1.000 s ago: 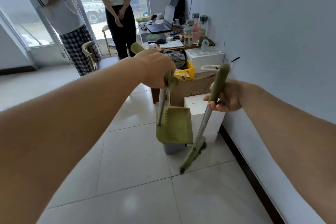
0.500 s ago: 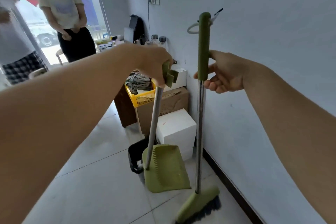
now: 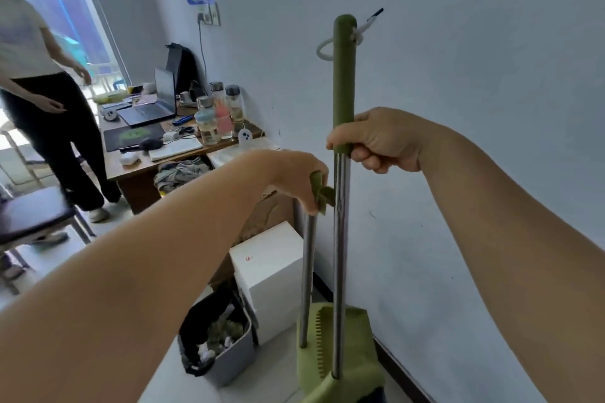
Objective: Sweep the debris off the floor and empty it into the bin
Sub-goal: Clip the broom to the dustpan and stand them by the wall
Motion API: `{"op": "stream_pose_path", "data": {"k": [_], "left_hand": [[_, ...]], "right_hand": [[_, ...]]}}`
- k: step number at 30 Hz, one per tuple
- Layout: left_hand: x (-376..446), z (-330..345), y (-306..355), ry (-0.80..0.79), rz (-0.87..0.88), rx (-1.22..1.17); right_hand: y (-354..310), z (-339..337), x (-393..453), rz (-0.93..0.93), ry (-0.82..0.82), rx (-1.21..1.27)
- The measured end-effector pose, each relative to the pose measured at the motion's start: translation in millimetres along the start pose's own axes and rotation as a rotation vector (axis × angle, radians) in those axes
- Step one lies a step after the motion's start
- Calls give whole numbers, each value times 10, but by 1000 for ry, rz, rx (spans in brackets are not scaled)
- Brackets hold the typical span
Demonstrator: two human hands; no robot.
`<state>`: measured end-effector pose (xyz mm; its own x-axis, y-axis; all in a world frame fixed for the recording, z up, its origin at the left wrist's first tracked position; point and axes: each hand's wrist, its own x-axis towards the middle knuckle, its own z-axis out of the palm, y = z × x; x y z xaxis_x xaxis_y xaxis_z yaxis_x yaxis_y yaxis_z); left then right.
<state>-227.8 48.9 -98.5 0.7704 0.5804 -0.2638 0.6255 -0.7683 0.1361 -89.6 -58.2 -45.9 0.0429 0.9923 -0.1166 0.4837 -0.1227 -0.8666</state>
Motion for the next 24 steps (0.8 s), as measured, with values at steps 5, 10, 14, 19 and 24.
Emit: {"op": "stream_pose_path", "data": {"k": [5, 10, 14, 19, 24], "left_hand": [[352, -110, 131, -24, 40, -37], [684, -194, 234, 95, 106, 47], [1002, -267, 170, 183, 231, 58], [1210, -358, 235, 159, 425, 46], [1325, -418, 377, 189, 522, 48]], "right_hand": [[53, -202, 81, -27, 125, 68], [124, -331, 151, -24, 265, 177], [254, -415, 258, -19, 315, 366], [786, -264, 303, 174, 325, 408], [1170, 83, 349, 200, 229, 615]]}}
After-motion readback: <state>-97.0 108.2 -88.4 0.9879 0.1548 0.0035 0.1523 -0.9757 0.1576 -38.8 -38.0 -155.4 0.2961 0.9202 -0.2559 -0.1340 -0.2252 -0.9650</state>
